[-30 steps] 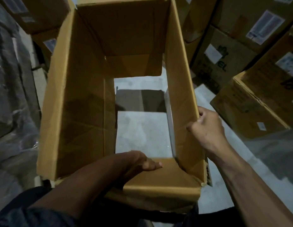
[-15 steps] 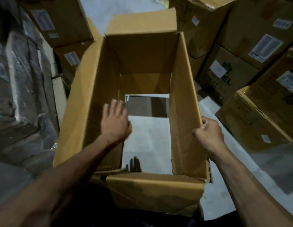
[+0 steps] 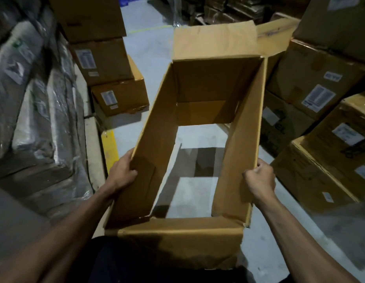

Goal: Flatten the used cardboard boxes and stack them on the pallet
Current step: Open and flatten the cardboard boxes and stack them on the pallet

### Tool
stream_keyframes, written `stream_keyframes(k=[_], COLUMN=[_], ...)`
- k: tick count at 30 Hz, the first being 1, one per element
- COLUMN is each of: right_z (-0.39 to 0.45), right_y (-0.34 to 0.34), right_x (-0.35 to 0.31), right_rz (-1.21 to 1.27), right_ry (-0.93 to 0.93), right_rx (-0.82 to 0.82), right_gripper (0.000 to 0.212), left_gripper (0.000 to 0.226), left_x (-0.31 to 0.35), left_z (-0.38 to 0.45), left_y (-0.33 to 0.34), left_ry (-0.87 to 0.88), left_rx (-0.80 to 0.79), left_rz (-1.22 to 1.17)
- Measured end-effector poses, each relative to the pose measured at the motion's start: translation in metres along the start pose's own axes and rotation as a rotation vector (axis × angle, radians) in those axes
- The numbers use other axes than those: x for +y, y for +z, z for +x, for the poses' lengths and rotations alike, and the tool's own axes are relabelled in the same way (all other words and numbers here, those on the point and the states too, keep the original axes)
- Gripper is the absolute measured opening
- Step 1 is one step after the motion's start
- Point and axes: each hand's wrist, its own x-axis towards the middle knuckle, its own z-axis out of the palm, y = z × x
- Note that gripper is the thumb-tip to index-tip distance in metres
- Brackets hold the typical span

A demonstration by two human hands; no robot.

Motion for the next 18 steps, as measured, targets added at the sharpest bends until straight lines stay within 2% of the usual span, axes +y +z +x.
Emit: stream_keyframes(k=[3,8,12,13,16,18], right_z=[-0.004,-0.009,0.001,0.007,0.018,0.02], right_y=[0.019,0.055,0.08,0.083,0.096,0.105], right_x=[-0.012,-0.034,-0.059,-0.066,-0.085,-0.092], right_rz=[0.069,0.266,0.424,0.432,0.462,0.473], right_ry=[0.043,0.19,0.273,0.288,0.306,0.326], right_rx=[0.061,0.114,0.144,0.155,0.135,0.136], right_gripper=[0.018,0.016,0.02,0.024,0.035,0.036], left_gripper=[0.077,0.075,0.041,0.042,0.076,0.088], left_x=[0.003,0.01,0.011,0.013,0.038,0.064], left_z=[0.005,-0.01,-0.028,-0.026,-0.012,-0.005], left_y=[-0.018,-0.063,-0.069,-0.064,-0.039,-0.012], left_ry=[0.083,0.186,0.159,0.166,0.226,0.274], left_rx=[-0.028,-0.161,-0.298,-0.31,-0.45,-0.531], left_rz=[0.028,0.091,0.096,0.135,0.35,0.517])
